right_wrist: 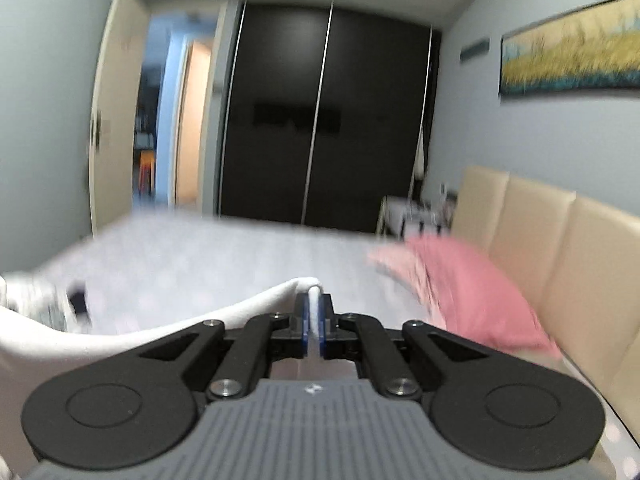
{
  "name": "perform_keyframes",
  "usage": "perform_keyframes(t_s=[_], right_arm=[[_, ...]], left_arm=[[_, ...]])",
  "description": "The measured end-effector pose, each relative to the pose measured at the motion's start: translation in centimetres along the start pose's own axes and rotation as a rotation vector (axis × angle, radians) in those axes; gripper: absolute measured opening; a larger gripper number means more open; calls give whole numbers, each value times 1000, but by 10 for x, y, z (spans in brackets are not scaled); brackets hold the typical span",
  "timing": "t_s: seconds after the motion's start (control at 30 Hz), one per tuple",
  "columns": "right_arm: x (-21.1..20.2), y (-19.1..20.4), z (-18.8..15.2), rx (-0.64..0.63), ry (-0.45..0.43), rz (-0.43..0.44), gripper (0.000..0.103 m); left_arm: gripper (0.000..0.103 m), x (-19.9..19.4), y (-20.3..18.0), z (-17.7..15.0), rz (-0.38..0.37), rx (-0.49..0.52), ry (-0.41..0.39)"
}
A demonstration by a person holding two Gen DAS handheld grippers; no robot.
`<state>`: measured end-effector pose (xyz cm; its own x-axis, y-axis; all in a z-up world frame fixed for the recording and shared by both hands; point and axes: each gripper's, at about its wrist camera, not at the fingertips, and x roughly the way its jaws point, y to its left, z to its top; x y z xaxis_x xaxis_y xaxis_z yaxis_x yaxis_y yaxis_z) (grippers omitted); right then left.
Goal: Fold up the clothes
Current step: 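Lift the sweatshirt with both tools and spread it over the bedsheet, then open both tools to release the sweatshirt onto the bed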
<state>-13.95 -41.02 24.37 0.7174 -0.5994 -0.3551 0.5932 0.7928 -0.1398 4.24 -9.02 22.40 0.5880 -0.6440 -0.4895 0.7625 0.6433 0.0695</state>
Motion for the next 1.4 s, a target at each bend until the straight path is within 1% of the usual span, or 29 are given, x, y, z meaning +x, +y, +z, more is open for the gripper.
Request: perform_keyframes(t_s=[0.13, 0.2, 0.3, 0.43, 0.5, 0.6, 0.67, 0.73, 0.77, 0.8, 0.83, 0.9, 0.93, 0.97, 1.0, 1.07, 1.13, 1.27, 1.33, 1.4], right_arm=[[16, -11, -78, -61, 200, 24, 5], [22, -13, -115, -102, 295, 44, 5], [26, -11, -172, -192, 427, 85, 5], [32, -3, -226, -311, 587, 167, 5], [24, 5, -251, -368, 665, 207, 5], [21, 5, -273, -422, 748, 263, 6], [19, 3, -284, -442, 798, 302, 7], [13, 2, -292, -442, 827, 329, 9], [11, 1, -296, -440, 838, 341, 12], [11, -3, -297, -434, 839, 347, 14], [8, -4, -296, -427, 832, 351, 17], [2, -7, -290, -401, 797, 372, 22], [-1, -8, -284, -386, 774, 387, 30], [-3, -9, -278, -369, 749, 402, 35], [-4, -10, -272, -353, 725, 415, 36], [-6, -14, -263, -324, 694, 432, 37], [-3, -17, -260, -295, 688, 434, 38], [9, -12, -271, -280, 738, 442, 37], [12, -7, -278, -290, 754, 461, 37], [13, -1, -284, -302, 769, 493, 37]], left_arm=[[6, 37, -12, -77, -83, 52, 224], [6, 45, -17, -110, -117, 69, 315], [6, 53, -26, -147, -177, 102, 447], [6, 45, -50, -187, -257, 178, 597], [6, 41, -58, -201, -290, 209, 661], [7, 32, -71, -216, -325, 236, 748], [8, 28, -73, -218, -343, 246, 771], [14, 25, -72, -212, -352, 241, 772], [19, 23, -71, -209, -361, 241, 773], [22, 21, -71, -204, -369, 248, 759], [24, 19, -71, -199, -375, 255, 743], [32, 18, -72, -189, -386, 273, 707], [34, 20, -75, -185, -388, 284, 687], [40, 22, -77, -180, -391, 295, 666], [44, 24, -79, -176, -394, 306, 646], [44, 28, -83, -167, -399, 328, 605], [44, 40, -91, -166, -420, 371, 585], [44, 67, -117, -175, -476, 478, 553], [44, 81, -126, -184, -478, 519, 550], [44, 94, -130, -195, -485, 539, 556]])
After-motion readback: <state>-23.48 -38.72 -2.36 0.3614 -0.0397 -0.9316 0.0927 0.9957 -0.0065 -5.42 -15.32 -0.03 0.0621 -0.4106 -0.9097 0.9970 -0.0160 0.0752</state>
